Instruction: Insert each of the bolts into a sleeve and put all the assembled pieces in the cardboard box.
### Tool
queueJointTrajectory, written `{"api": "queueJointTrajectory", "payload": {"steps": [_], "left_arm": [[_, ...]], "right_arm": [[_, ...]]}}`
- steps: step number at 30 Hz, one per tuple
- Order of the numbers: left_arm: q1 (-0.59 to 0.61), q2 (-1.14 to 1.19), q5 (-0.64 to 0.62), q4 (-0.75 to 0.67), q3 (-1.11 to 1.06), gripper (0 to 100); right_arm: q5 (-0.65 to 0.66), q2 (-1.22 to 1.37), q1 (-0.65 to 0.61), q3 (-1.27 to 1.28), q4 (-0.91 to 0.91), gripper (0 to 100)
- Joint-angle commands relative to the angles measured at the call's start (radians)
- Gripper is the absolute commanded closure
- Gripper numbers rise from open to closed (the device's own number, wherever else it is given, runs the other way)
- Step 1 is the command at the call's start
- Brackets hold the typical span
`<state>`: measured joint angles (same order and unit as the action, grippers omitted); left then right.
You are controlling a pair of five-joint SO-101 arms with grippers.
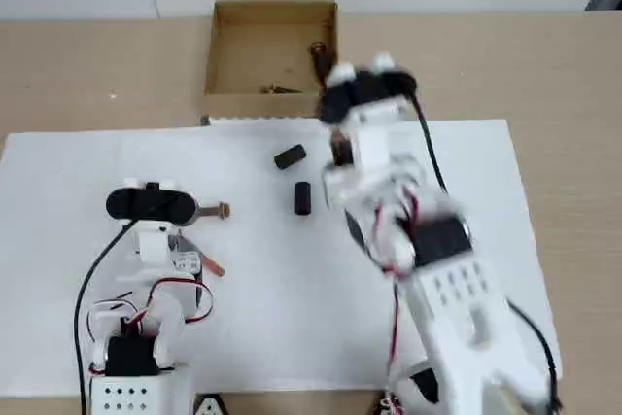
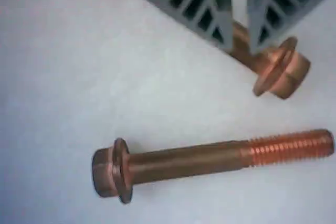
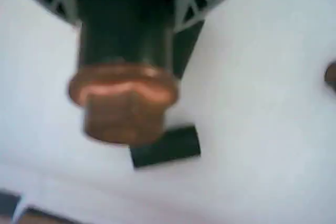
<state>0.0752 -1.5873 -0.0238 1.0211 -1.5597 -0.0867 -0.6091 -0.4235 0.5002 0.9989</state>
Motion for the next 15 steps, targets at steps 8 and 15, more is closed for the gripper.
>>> {"api": "queueJointTrajectory", "payload": {"steps": [8,15], "left_arm": [[0.008,-0.008,0.005,-0.021,-0.010,99],[0.008,-0.008,0.005,-0.064,-0.019,99]], "right_arm": [[0.222,0.608,0.008,-0.683,-0.090,99.5],[0.281,0.917,0.008,-1.080,-0.090,99.5]]}}
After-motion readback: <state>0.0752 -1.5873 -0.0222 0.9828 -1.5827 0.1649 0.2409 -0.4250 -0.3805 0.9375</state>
